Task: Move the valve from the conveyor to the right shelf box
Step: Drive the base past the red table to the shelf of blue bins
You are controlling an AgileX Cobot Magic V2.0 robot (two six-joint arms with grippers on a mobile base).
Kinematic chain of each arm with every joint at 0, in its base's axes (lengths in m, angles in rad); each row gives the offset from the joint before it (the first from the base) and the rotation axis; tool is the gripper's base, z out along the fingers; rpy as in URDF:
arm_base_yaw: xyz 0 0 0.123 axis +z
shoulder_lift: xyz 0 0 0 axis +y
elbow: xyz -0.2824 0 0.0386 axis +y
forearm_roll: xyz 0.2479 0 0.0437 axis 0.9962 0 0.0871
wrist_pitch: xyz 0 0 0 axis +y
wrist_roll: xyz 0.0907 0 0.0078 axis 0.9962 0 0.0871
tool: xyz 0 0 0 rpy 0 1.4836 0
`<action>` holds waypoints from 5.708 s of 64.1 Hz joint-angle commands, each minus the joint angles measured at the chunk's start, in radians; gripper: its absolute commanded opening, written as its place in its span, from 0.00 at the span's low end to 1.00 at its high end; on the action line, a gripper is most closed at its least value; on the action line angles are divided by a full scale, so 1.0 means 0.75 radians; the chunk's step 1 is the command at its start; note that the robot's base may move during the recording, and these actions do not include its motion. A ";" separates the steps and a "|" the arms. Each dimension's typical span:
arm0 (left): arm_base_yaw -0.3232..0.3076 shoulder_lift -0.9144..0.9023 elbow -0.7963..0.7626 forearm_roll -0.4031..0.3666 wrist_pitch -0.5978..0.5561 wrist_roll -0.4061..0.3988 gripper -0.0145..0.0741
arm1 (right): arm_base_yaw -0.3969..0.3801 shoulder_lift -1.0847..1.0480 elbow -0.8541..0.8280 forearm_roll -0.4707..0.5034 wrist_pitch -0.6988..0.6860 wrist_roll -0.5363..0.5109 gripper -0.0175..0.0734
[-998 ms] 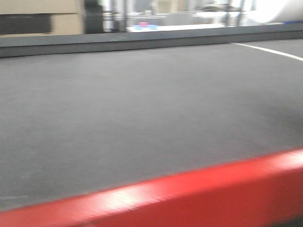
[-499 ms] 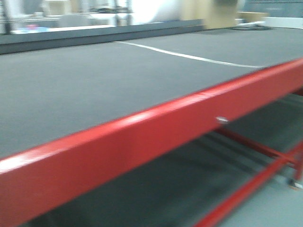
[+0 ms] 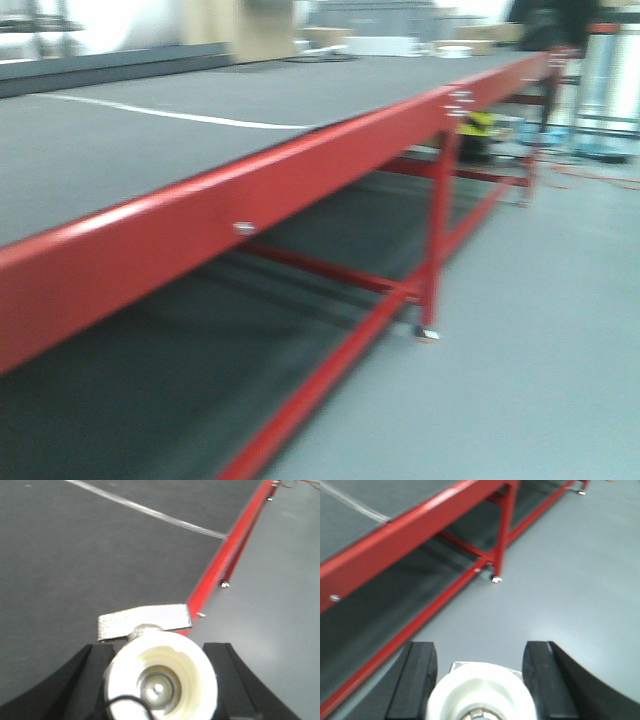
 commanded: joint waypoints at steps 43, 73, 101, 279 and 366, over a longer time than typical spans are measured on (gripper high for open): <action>0.001 -0.011 -0.014 -0.005 -0.077 -0.008 0.04 | -0.004 -0.017 -0.013 0.000 -0.081 -0.007 0.02; 0.001 -0.011 -0.014 -0.005 -0.077 -0.008 0.04 | -0.004 -0.017 -0.013 0.000 -0.081 -0.007 0.02; 0.001 -0.011 -0.014 -0.005 -0.077 -0.008 0.04 | -0.004 -0.017 -0.013 0.000 -0.081 -0.007 0.02; 0.001 -0.011 -0.014 -0.005 -0.077 -0.008 0.04 | -0.004 -0.017 -0.013 0.000 -0.081 -0.007 0.02; 0.001 -0.011 -0.014 -0.005 -0.077 -0.008 0.04 | -0.004 -0.017 -0.013 0.000 -0.081 -0.007 0.02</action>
